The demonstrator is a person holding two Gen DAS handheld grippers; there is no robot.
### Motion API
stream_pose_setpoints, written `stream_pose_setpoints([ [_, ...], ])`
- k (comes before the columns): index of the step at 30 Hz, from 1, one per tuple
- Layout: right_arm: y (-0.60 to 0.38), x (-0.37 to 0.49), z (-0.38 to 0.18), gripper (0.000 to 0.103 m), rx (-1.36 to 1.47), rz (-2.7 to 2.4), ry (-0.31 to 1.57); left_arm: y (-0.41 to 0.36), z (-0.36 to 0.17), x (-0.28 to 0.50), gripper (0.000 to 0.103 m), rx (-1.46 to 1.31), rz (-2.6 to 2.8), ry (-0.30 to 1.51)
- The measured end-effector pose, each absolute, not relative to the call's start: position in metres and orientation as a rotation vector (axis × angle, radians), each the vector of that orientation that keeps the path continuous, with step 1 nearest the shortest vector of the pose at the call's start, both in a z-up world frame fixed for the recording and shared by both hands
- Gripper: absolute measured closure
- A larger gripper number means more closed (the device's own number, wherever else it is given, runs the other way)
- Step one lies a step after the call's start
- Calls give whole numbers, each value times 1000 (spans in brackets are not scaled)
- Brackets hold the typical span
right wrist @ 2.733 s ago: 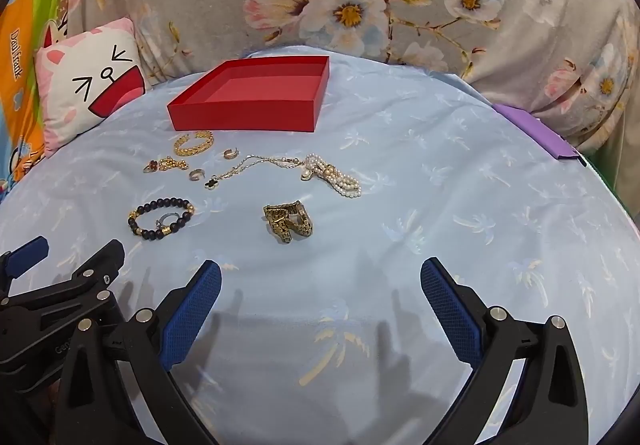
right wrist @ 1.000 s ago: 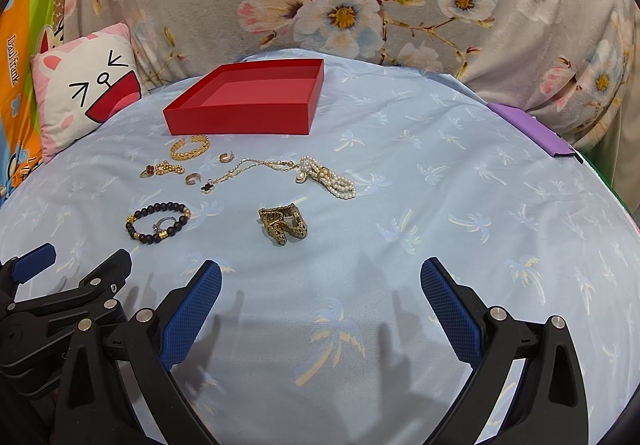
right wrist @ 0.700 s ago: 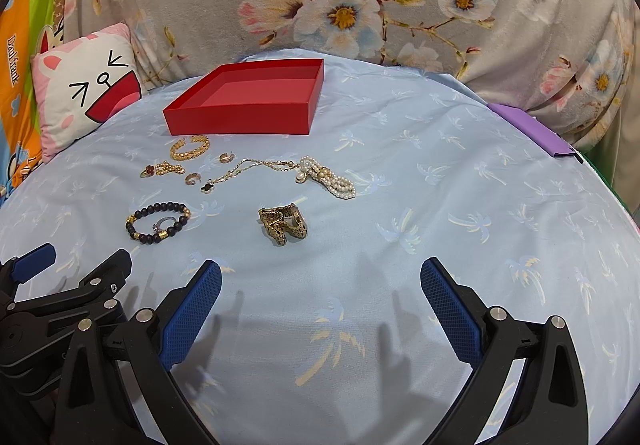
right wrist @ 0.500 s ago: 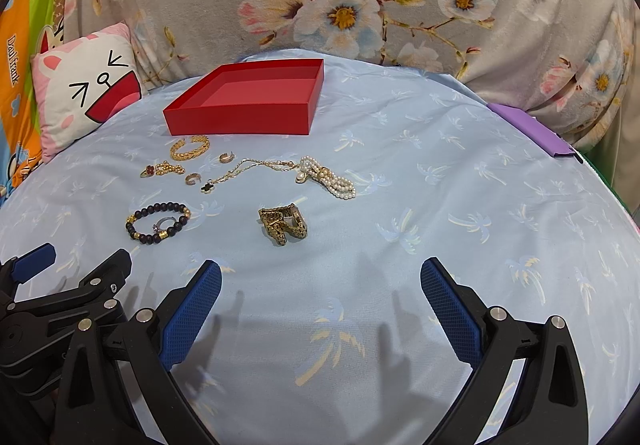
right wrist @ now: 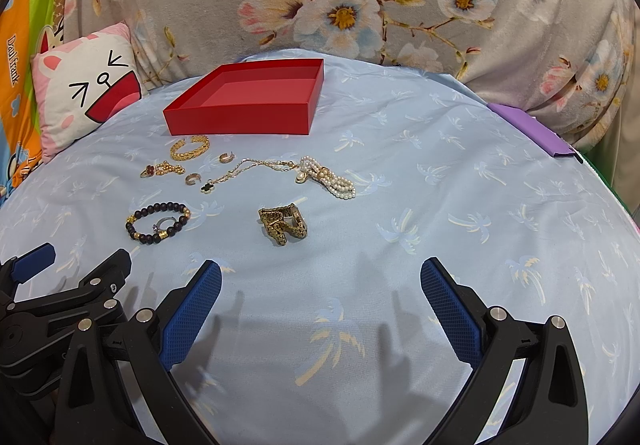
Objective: Organize jewelry
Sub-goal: 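Grasp the gold watch with the right tool while the left tool grasps the black bead bracelet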
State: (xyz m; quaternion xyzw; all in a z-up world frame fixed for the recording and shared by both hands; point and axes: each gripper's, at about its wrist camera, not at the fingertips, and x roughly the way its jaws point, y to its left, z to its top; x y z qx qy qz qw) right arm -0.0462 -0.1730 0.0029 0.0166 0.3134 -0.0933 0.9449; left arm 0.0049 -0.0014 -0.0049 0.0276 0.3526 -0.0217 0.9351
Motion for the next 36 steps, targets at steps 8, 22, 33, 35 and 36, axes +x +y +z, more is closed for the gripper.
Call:
stream_pose_setpoints([
  [8,-182,-45,2,5,89,-165,664,4,-1,2,6,27,-87,711],
  [22,-192,-19,24,14,58,-38,744,47,11,24,5,34,-146,793],
  [33,-184,44,0,47,17,4,867,49,8,52,5,11,-209,784],
  [35,-182,49,-7,53,15,11,884,50,5,56,5,1,-216,790],
  [36,-181,50,-9,58,16,13,890,50,4,58,5,-5,-220,794],
])
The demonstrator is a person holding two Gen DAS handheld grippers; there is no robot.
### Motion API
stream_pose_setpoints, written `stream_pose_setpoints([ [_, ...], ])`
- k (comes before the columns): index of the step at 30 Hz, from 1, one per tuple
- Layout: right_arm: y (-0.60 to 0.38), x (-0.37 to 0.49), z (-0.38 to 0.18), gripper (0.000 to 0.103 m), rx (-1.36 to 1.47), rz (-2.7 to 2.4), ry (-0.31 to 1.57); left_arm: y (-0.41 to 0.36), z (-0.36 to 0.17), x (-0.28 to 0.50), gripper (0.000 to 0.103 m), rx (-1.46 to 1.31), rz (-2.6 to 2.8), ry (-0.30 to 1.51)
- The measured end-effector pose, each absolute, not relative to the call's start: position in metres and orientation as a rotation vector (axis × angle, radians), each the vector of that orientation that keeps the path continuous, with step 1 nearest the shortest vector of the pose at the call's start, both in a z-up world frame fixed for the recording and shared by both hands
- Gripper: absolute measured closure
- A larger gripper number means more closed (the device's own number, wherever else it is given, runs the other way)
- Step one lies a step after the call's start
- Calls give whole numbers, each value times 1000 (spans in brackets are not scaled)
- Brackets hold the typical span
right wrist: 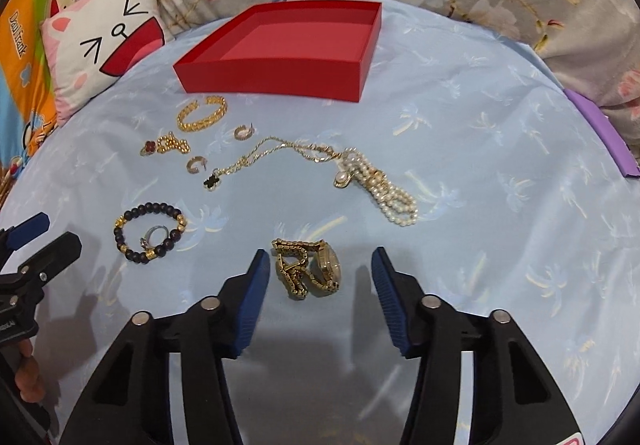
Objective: Organize jewelry
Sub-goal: 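Grasp the gold watch with the right tool while the left tool grasps the black bead bracelet, then carry the watch into the red tray with the right tool while the left tool drops the bracelet there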
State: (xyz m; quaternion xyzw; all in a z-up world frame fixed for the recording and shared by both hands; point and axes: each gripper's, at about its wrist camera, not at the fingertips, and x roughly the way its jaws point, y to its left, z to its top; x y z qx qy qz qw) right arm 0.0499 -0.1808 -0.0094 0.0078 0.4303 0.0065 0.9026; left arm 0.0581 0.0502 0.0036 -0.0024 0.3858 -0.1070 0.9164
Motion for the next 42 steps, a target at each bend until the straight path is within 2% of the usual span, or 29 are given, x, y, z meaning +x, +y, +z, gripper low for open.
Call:
stream_pose_setpoints([
  [7,-180,53,-20,85,12,5,876,42,-10,69,5,-3,-250,829],
  [21,-185,52,-20,87,52,15,854,36,-14,94,7,-11,-241,853],
  [24,-185,52,-20,87,51,15,854,35,-18,99,19,1,-238,873],
  [29,-185,52,-20,87,49,14,854,31,-20,101,28,32,-236,877],
  [35,-185,52,-20,87,49,14,853,24,-20,100,47,77,-240,862],
  [37,-185,52,-20,87,49,15,853,22,-19,98,67,86,-258,854],
  [40,-185,52,-20,87,49,15,853,19,-19,97,86,94,-292,851],
  [42,-185,52,-20,87,49,16,853,17,-19,97,93,94,-304,851],
])
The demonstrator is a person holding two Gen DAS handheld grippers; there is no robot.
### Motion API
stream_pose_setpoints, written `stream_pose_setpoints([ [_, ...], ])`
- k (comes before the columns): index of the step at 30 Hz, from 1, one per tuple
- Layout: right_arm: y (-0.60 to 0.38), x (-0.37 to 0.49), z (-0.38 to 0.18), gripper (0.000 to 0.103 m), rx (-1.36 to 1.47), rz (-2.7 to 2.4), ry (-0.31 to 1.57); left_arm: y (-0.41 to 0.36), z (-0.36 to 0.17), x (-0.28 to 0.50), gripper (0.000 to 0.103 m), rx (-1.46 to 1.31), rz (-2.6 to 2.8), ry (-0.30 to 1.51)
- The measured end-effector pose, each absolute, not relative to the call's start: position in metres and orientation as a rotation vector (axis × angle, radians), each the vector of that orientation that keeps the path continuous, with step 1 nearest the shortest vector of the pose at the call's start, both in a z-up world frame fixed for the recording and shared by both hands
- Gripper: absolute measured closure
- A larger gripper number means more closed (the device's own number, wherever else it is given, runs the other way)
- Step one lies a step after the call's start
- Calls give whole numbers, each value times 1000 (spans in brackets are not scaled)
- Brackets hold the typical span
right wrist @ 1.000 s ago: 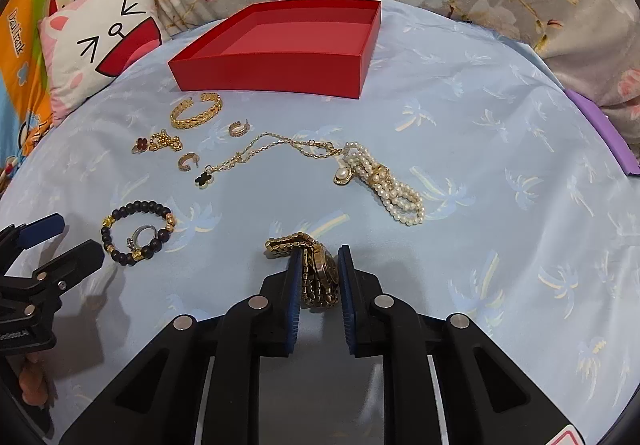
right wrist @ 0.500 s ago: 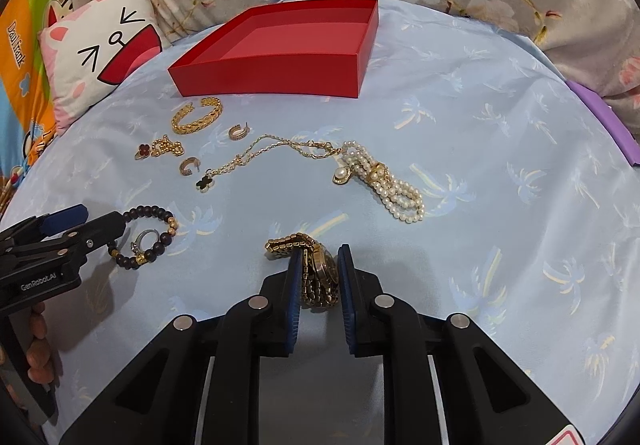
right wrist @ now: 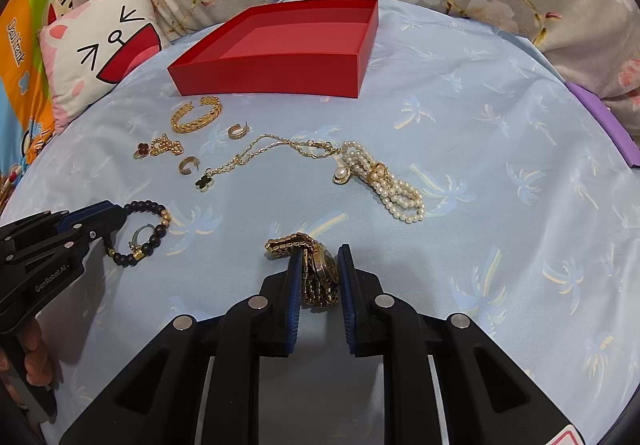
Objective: Organize jewelry
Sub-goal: 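Carry the watch into the red tray with the right tool while the left tool drops the bracelet there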
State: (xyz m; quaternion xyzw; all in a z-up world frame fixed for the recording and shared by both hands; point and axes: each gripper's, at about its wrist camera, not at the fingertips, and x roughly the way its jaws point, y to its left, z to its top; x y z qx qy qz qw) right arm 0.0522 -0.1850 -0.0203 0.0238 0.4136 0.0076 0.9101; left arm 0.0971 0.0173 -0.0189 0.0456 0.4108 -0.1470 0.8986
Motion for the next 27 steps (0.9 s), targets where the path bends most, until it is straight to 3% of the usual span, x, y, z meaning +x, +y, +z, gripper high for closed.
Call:
stream_pose_setpoints([
  [1,-185,52,-20,87,50,16,853,17,-19,97,96,89,-313,851],
  [11,-188,51,-21,87,63,20,850,28,-6,88,96,-28,-397,829],
  [19,-183,45,-10,87,54,42,814,29,32,73,96,-63,-485,761],
  [27,-189,58,42,87,75,139,773,29,93,84,96,-1,-529,649],
])
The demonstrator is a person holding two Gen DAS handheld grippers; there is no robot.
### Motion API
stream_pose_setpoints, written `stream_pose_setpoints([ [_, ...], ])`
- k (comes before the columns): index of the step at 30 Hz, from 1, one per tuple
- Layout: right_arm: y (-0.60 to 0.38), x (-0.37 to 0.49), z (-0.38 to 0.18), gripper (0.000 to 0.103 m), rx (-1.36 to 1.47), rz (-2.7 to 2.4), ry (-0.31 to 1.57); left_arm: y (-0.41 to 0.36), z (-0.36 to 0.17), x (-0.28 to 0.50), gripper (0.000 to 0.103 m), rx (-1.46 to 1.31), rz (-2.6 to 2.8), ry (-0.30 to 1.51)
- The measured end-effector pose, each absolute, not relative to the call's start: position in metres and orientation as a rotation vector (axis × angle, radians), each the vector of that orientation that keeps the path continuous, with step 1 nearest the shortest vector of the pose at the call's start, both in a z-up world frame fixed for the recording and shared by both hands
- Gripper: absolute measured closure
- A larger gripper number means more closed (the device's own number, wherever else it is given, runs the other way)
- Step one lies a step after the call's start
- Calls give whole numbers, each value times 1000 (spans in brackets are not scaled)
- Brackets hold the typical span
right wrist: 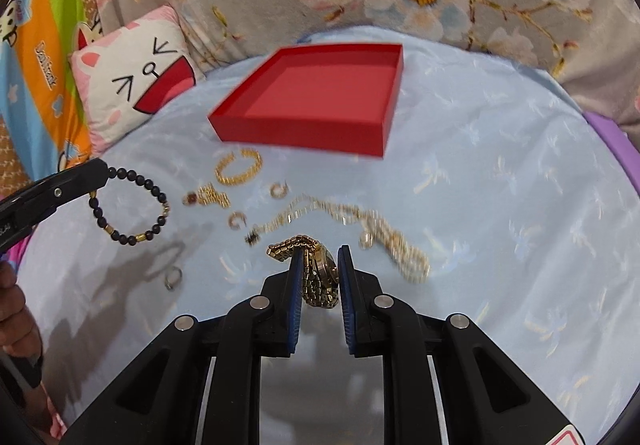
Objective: Organize jewelry
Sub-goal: 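Carry the watch into the red tray with the right tool while the left tool drops the bracelet there, then withdraw both open tools from the red tray toward the remaining jewelry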
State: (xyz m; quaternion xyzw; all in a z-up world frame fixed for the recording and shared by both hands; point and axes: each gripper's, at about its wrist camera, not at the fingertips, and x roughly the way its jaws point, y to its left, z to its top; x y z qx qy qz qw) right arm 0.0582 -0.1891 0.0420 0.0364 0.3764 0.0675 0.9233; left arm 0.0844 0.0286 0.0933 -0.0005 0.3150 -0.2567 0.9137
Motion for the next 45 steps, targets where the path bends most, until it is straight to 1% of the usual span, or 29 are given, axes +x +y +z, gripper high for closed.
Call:
stream_pose_setpoints([
  [6,-199,115,98,87,74,166,702,18,139,131,96,39,-515,545],
  [11,-206,198,118,87,82,136,703,-2,153,202,96,61,-495,508],
  [17,-219,293,104,87,113,91,752,-26,136,288,96,63,-471,549],
  [23,-223,363,79,87,127,81,845,-42,107,359,96,44,-461,625],
  [31,-225,410,49,87,101,28,910,-54,77,415,96,32,-409,687],
  [35,-225,415,48,83,86,17,881,-56,64,432,95,56,-333,688],
  [36,-226,414,49,80,87,16,873,-55,62,434,91,57,-317,682],
  [37,-226,413,50,76,90,18,865,-52,61,435,75,57,-288,672],
  [38,-227,409,54,73,92,22,845,-49,62,436,62,51,-278,665],
  [39,-228,404,57,67,91,22,827,-45,65,434,43,41,-269,649],
  [40,-229,397,62,64,90,22,807,-41,68,431,33,30,-250,622],
  [42,-229,381,72,64,95,50,777,-30,81,419,29,-1,-252,578],
  [45,-230,347,88,61,91,84,740,-12,100,401,27,-63,-284,569],
])
